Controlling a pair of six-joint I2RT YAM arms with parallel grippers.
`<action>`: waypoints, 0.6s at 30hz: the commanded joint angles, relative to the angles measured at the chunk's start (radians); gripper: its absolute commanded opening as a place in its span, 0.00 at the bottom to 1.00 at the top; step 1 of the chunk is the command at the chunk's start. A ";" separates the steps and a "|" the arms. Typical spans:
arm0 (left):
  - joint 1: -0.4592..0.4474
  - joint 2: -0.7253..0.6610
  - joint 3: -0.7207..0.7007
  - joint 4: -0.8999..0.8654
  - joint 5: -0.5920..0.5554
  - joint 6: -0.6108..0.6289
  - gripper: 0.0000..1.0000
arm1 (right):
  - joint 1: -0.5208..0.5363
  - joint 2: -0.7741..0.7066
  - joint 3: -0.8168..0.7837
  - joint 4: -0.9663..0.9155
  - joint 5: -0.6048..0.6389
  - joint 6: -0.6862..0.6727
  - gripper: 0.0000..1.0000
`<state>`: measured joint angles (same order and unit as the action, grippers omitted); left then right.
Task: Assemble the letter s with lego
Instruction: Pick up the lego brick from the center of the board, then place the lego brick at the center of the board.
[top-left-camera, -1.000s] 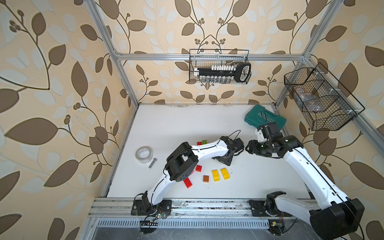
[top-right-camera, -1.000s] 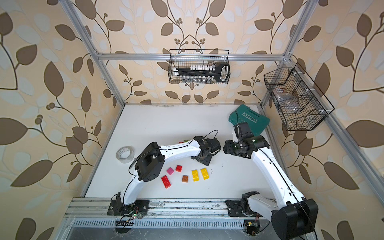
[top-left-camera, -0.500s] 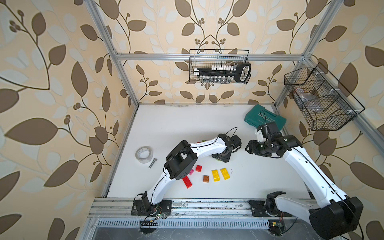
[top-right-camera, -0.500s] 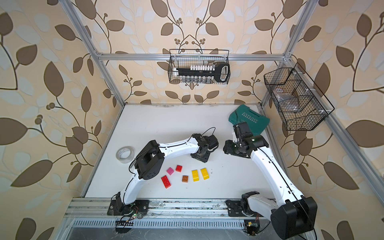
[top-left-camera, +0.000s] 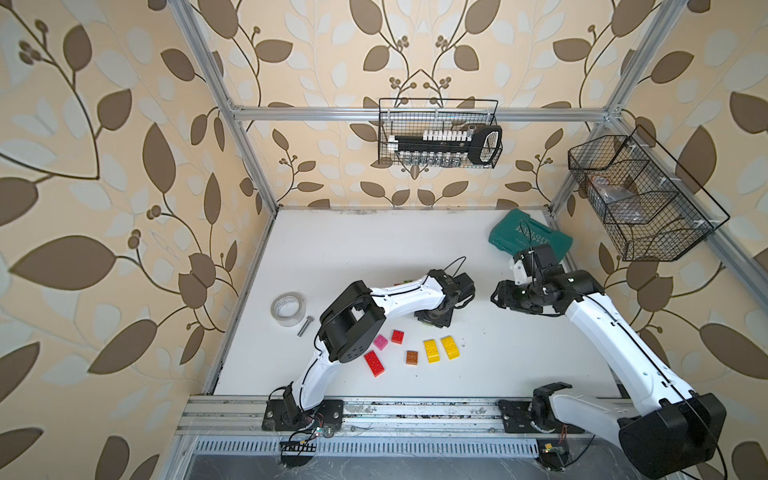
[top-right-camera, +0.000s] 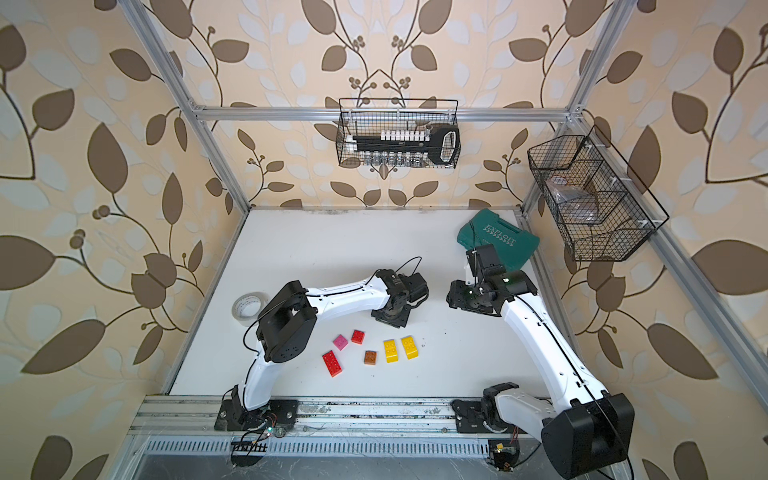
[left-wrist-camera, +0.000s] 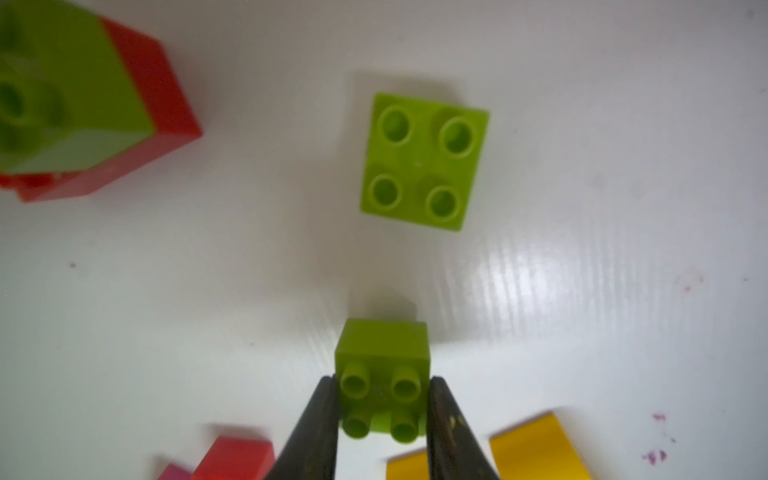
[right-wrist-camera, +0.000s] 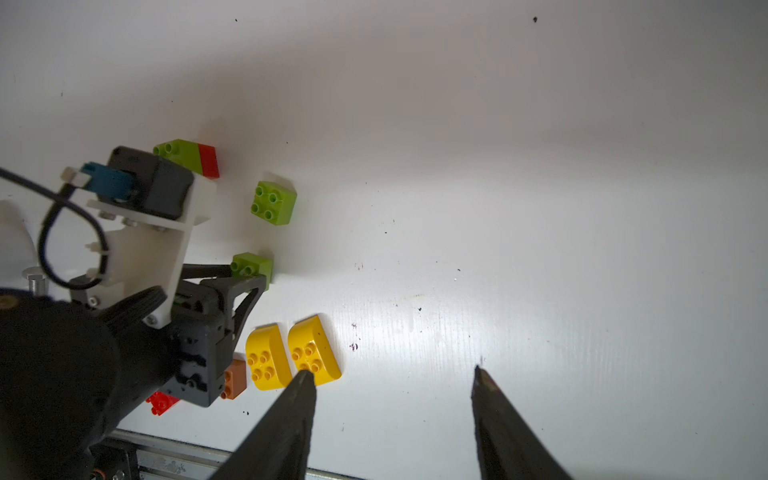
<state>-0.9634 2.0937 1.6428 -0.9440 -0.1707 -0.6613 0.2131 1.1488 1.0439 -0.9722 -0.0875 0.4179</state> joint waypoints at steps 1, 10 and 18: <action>0.046 -0.117 -0.052 -0.035 -0.036 -0.088 0.24 | -0.002 0.012 -0.002 -0.001 -0.014 -0.001 0.58; 0.119 -0.078 -0.079 -0.015 0.013 -0.140 0.25 | -0.003 0.037 0.005 -0.003 -0.014 0.005 0.57; 0.135 -0.018 -0.067 -0.001 0.032 -0.136 0.32 | -0.001 0.051 0.007 -0.003 -0.012 0.002 0.57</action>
<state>-0.8307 2.0556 1.5665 -0.9340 -0.1558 -0.7887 0.2131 1.1877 1.0439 -0.9726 -0.0906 0.4183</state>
